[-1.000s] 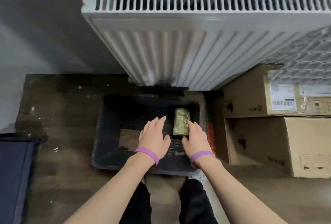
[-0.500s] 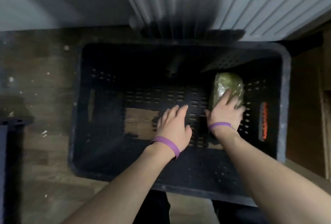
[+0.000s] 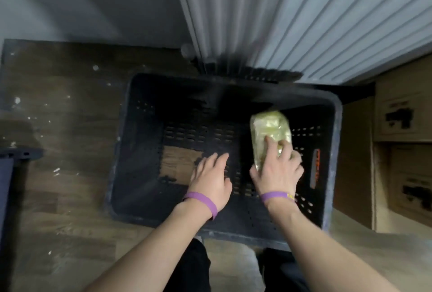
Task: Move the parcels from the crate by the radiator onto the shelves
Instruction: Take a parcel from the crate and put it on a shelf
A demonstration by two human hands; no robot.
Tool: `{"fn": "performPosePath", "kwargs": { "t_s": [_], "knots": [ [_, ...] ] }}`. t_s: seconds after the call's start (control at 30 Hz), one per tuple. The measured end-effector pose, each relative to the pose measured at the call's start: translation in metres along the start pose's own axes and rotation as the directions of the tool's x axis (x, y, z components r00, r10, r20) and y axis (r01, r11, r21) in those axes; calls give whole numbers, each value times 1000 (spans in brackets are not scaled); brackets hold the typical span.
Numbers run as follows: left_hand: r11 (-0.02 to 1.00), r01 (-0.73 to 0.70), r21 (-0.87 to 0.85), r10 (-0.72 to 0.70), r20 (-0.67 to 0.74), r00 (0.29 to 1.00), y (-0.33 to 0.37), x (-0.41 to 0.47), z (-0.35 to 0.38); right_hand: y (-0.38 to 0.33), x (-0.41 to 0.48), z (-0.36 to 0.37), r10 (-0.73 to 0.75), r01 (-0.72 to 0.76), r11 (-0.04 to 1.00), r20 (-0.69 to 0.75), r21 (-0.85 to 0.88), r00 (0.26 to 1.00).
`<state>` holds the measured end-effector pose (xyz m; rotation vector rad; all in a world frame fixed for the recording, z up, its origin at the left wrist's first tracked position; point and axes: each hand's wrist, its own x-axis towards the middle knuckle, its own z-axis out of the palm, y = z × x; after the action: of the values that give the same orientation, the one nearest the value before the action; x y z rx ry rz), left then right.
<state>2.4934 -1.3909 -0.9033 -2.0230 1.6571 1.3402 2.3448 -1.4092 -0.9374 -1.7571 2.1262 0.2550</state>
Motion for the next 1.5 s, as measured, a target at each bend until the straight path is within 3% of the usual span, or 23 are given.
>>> {"fn": "performPosePath", "kwargs": {
  "t_s": [0.1, 0.3, 0.5, 0.7, 0.93, 1.13, 1.37, 1.5],
  "knots": [
    [1000, -3, 14, 3, 0, 1000, 21, -57, -39, -8, -52, -67, -142, 143, 990, -22, 15, 990],
    [998, 16, -60, -20, -56, 998, 81, -202, -157, -36, -145, -245, -280, 285, 957, -96, 45, 955],
    [990, -64, -124, 42, -172, 984, 154, -315, -272, -58, -191, -406, -288, 321, 938, -218, 135, 933],
    [963, -167, -209, 112, -251, 962, 220, -391, -346, -74, -218, -509, -302, 414, 882, -402, 227, 864],
    [937, -220, -270, 55, -507, 860, 269, -437, -404, -90, -232, -591, -378, 553, 814, -560, 177, 737],
    [892, -323, -318, 51, -638, 769, 291, -451, -434, -101, -230, -632, -405, 630, 760, -641, 161, 652],
    [865, -357, -353, 41, -659, 751, 304, -449, -444, -104, -225, -645, -412, 689, 702, -687, 179, 598],
    [874, -322, -363, 2, -661, 751, 300, -448, -441, -105, -222, -641, -481, 786, 587, -699, 192, 530]
  ]
}}
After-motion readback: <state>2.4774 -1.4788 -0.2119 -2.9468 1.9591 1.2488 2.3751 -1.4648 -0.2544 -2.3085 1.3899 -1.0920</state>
